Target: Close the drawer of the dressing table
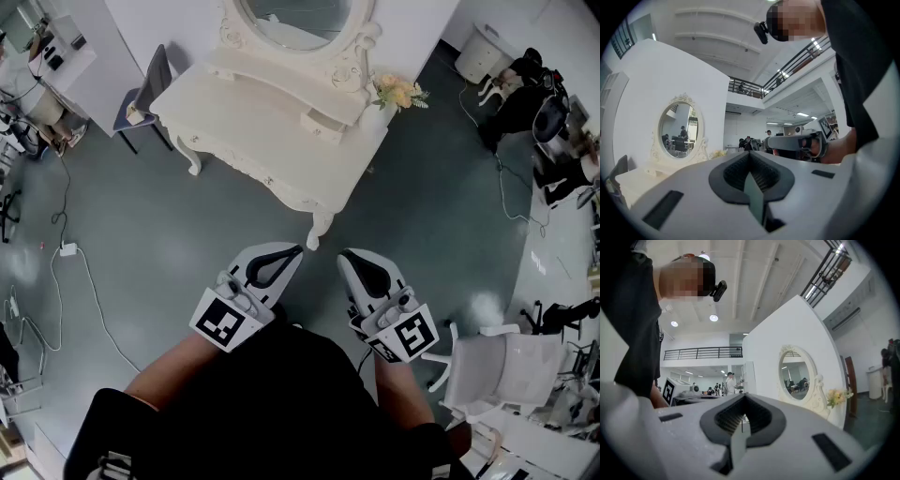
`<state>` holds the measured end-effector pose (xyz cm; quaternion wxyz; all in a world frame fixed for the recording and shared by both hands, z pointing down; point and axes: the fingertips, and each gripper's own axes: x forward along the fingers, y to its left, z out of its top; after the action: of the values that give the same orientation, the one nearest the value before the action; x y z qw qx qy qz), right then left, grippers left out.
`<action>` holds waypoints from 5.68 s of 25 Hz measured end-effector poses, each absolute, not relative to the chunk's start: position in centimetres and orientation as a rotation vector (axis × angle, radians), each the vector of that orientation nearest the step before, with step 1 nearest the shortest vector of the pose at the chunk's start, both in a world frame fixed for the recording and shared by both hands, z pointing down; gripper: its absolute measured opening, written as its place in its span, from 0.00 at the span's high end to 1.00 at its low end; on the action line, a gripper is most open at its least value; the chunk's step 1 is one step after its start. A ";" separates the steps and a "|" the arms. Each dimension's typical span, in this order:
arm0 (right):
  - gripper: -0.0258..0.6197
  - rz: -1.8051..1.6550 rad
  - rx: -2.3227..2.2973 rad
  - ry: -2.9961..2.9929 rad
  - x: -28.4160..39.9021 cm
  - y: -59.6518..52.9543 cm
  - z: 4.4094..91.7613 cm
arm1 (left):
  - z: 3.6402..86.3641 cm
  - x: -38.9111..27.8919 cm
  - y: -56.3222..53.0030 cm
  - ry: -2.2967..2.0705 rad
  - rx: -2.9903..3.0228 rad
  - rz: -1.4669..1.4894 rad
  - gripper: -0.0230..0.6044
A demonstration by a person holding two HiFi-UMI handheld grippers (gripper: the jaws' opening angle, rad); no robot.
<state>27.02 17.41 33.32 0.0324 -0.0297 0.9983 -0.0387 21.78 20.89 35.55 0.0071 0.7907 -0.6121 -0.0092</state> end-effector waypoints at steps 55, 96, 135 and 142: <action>0.96 -0.191 -0.662 3.173 5.8 20.5 36.2 | 37.2 -0.8 22.9 -1.458 2.659 -0.004 0.97; 0.96 -0.257 -0.592 3.150 6.4 -6.0 38.4 | 38.2 -0.3 -2.3 -1.547 2.625 0.165 0.97; 0.62 -0.906 -1.676 3.012 -0.5 -19.8 61.5 | 43.4 -11.0 -19.7 -0.968 2.853 0.185 0.97; 0.62 -1.124 -1.821 2.930 -1.3 -20.0 68.3 | 44.6 -12.2 -20.6 -0.901 2.861 0.197 0.97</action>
<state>-1.28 -19.98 68.31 -0.2410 -0.4870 0.7838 -0.3006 -12.20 -20.61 44.65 0.0679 0.9496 -0.2990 0.0652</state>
